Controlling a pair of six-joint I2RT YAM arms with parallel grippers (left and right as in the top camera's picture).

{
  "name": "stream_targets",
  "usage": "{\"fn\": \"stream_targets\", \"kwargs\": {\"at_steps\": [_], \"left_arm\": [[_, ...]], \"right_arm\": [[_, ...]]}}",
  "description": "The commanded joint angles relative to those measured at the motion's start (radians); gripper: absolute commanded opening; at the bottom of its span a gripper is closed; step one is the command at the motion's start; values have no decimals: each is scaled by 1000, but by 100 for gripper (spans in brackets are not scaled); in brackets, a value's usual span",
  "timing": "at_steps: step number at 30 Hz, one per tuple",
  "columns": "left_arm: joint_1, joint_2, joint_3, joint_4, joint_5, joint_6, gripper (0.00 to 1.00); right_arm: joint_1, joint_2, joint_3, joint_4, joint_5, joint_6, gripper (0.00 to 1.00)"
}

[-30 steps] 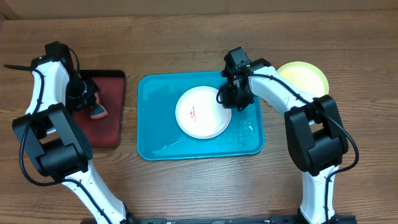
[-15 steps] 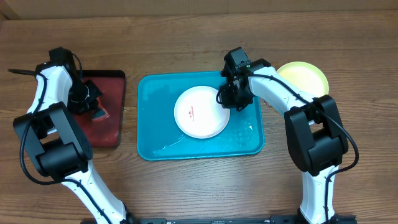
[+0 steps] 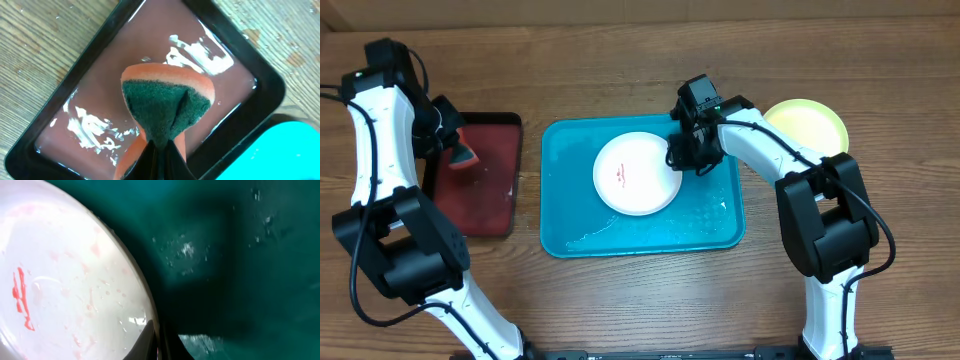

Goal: Clean dirty plates on tray and stack at the side
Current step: 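Dip the sponge in the soapy water with the left gripper, then scrub the white plate with the sponge in the left gripper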

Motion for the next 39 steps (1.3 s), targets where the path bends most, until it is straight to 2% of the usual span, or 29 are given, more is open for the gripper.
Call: {"fn": "stream_targets", "kwargs": {"at_steps": [1, 7, 11, 15, 16, 17, 22, 26, 30, 39], "left_arm": [[-27, -14, -35, 13, 11, 29, 4], [-46, -43, -19, 1, 42, 71, 4], [-50, -109, -13, -1, 154, 106, 4], [-73, -139, -13, -14, 188, 116, 4], [-82, -139, -13, -23, 188, 116, 4], [-94, -136, -15, -33, 193, 116, 4], [-190, -130, -30, -46, 195, 183, 4], [-281, -130, -30, -47, 196, 158, 4], [-397, -122, -32, -42, 195, 118, 4], [-575, -8, -33, -5, 173, 43, 4]], "right_arm": [[27, 10, -10, 33, 36, 0, 4], [60, 10, -10, 13, 55, 0, 4], [86, 10, -10, 17, 54, 1, 4], [111, 10, -10, 30, 55, 5, 15], [116, 10, -10, 34, 55, 5, 14], [120, 10, -10, 38, 55, 9, 4], [123, 10, -11, 37, 71, 35, 3], [123, 10, -11, 31, 70, 39, 4], [123, 10, -11, 39, 71, 135, 4], [122, 10, -11, 58, 71, 221, 4]]}}
